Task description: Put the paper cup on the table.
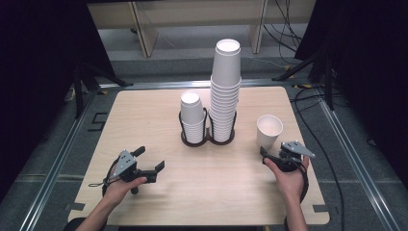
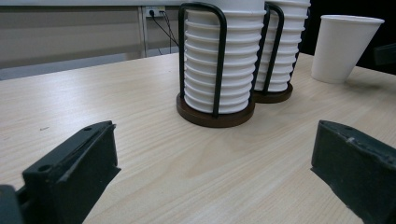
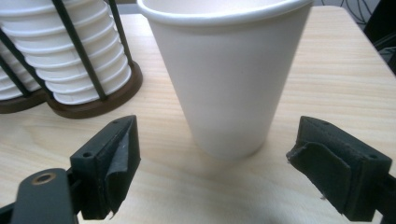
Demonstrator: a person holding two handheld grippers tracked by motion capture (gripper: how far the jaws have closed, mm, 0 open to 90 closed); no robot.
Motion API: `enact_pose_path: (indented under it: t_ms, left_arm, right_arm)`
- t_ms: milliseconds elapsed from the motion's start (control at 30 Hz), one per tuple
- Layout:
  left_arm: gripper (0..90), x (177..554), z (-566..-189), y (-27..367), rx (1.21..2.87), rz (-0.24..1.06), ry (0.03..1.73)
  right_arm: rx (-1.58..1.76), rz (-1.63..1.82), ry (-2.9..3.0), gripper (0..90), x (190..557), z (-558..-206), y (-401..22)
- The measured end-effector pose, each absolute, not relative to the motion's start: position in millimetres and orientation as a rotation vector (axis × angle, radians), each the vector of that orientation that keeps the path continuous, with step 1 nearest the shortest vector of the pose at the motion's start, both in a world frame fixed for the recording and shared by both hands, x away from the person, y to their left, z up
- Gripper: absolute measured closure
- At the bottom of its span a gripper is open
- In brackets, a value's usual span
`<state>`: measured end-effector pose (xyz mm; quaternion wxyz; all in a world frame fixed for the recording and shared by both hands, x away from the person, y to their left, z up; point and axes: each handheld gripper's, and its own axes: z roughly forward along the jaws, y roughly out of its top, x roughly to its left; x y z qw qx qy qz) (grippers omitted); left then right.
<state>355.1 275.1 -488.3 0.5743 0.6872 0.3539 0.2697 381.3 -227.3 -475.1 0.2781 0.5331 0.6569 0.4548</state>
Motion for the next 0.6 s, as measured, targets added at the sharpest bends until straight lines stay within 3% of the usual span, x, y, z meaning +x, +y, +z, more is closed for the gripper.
enact_pose_path:
  t_ms: [367, 600]
  left_arm:
    - [0.0, 355.7, -491.1, 274.3, 1.594, 0.633, 0.825]
    - [0.0, 354.4, -489.8, 273.2, 1.625, 0.632, 0.811]
  right_arm:
    - [1.427, 1.228, 1.706, 15.3, 338.1, -471.8, -236.9]
    - [1.402, 1.292, 1.672, 15.3, 329.0, -470.5, -239.3]
